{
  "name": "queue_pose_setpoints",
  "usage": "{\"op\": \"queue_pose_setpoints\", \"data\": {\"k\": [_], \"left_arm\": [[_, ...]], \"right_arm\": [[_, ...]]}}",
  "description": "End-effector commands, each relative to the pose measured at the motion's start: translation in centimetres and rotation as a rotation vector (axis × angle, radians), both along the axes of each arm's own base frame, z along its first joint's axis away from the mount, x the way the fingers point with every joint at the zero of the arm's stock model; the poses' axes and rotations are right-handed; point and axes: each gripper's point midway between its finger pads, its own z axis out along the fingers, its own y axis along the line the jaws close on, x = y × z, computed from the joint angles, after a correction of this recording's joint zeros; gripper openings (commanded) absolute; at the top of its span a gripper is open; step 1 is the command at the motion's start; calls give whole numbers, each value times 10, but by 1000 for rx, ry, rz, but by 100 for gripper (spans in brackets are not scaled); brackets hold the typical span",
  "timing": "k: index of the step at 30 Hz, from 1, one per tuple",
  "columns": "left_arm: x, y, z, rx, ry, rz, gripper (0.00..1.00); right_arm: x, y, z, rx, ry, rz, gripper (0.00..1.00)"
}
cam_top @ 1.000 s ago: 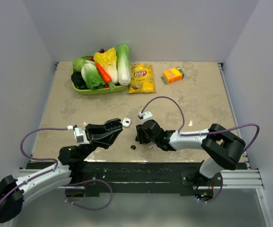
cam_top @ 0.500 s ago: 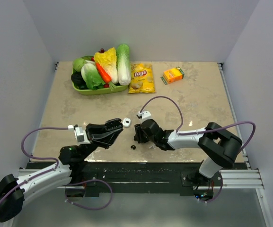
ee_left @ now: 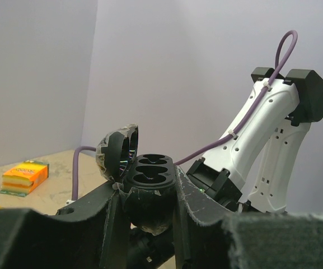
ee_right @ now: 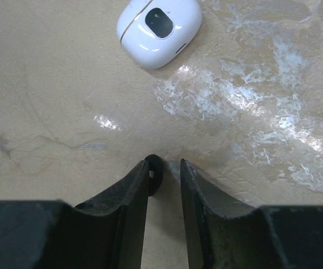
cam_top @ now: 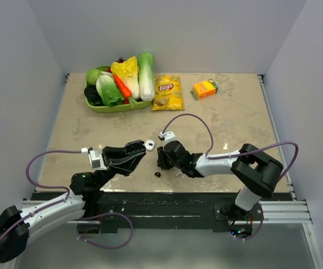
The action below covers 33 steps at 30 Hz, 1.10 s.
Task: Insert the wireless bluetooth earbuds into the charging case
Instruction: Pick up the earbud from the center of the board.
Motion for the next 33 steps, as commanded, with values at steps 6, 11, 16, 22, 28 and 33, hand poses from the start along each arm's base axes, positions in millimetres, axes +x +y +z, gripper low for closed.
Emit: {"op": "queue_pose_setpoints", "data": {"k": [6,11,16,22,28,33], "left_arm": [[-6,6,-64,74,79,-4,0],[-6,6,-62,70,77,-5,0],[-3,5,-58,66,80,-1,0],[4,-4,-55,87,92,3,0],[8,-15,-47,85,58,-18,0],[2,-42,-36,155,-4,-146,0]], "right_arm": [[-12,1,-17,-38,53,37,21],[-9,-6,-1,-27,18,5,5],[-4,-32,70,-4,-109,-41,0],[-24,-74,161,20,-255,13,0],[-52,-91,235,113,-332,101,0],[-72,-98,276,139,-401,218,0]]}}
